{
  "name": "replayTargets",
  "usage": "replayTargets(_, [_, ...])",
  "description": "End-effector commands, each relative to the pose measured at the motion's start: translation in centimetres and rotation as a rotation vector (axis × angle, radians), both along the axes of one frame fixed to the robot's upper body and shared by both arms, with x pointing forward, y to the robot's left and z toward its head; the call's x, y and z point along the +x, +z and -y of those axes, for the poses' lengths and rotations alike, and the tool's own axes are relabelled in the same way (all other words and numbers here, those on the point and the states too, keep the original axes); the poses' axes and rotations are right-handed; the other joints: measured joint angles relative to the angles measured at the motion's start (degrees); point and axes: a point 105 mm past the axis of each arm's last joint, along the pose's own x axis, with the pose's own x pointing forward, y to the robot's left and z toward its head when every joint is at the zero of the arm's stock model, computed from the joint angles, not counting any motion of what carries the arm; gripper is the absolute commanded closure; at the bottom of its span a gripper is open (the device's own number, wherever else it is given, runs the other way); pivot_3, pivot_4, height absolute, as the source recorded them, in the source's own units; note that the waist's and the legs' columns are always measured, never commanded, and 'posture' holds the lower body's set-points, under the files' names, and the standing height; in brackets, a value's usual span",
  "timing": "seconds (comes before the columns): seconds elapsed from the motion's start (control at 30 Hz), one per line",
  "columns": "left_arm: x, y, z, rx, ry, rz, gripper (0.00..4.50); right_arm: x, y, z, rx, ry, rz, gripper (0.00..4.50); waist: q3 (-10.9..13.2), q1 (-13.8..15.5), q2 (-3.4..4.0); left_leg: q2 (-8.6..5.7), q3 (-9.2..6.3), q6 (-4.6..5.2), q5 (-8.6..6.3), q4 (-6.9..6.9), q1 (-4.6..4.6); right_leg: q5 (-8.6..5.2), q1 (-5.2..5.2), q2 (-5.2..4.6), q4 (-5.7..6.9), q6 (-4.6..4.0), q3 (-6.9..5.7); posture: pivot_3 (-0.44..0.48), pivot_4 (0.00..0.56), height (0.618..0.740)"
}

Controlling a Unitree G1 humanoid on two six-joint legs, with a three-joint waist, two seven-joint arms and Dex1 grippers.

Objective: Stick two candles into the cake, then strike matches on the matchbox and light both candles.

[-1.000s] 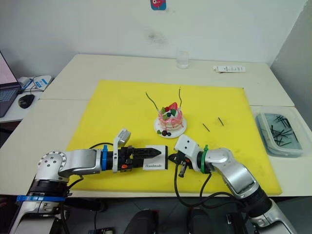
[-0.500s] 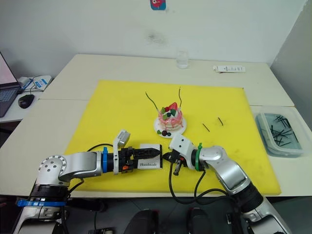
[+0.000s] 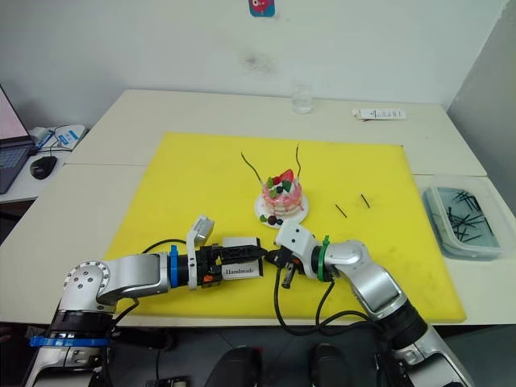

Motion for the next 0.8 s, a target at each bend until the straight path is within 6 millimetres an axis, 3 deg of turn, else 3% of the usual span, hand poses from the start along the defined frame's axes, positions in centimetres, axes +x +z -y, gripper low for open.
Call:
replayTargets(0.03, [-0.5, -1.2, -0.6, 0.039, 0.025, -0.034, 0.00, 0.4, 1.8, 1.7, 0.009, -0.036, 0.058, 4.49, 0.00, -0.03, 0.00, 0.00, 0.02, 0.00, 0.00, -0.01, 0.00, 0.00, 0.00, -0.01, -0.01, 0.00, 0.01, 0.000, 0.150, 0.740])
replayTargets(0.17, [-0.8, -1.6, -1.2, 0.058, 0.058, -0.043, 0.00, 0.4, 2.6, 3.0, 0.009, -0.078, 0.072, 4.49, -0.01, -0.25, 0.01, 0.06, 0.00, 0.00, 0.00, -0.05, 0.00, -0.01, -0.02, -0.01, 0.00, -0.01, 0.01, 0.000, 0.150, 0.740])
replayTargets(0.27, [-0.9, -1.5, -1.5, 0.053, 0.068, -0.039, 0.56, 0.3, 3.0, 3.5, 0.015, -0.101, 0.074, 4.50, -0.02, -0.37, 0.03, 0.17, -0.03, 0.00, 0.00, -0.08, 0.03, 0.00, -0.04, 0.07, 0.04, -0.01, -0.02, 0.000, 0.150, 0.740])
replayTargets(0.67, [-1.5, -0.9, -1.6, 0.019, 0.058, -0.007, 4.29, 0.0, 3.5, 3.7, 0.038, -0.136, 0.069, 4.50, -0.02, -0.42, 0.03, 0.21, -0.01, -0.02, -0.02, -0.14, -0.02, -0.02, -0.10, 0.11, -0.01, -0.01, -0.03, 0.000, 0.150, 0.740])
replayTargets(0.7, [-1.6, -0.6, -1.6, 0.005, 0.047, 0.004, 4.49, 0.0, 3.5, 3.8, 0.039, -0.140, 0.070, 4.50, -0.02, -0.42, 0.03, 0.22, -0.01, -0.02, -0.02, -0.14, -0.02, -0.02, -0.10, 0.11, 0.00, -0.02, -0.04, 0.000, 0.150, 0.740])
replayTargets(0.8, [-1.8, 1.0, -0.9, -0.085, 0.000, 0.069, 4.49, 0.0, 3.8, 4.1, 0.044, -0.149, 0.075, 4.50, -0.01, -0.41, 0.04, 0.22, -0.02, -0.02, -0.02, -0.14, -0.02, -0.04, -0.12, 0.11, 0.02, -0.07, -0.05, 0.000, 0.150, 0.740])
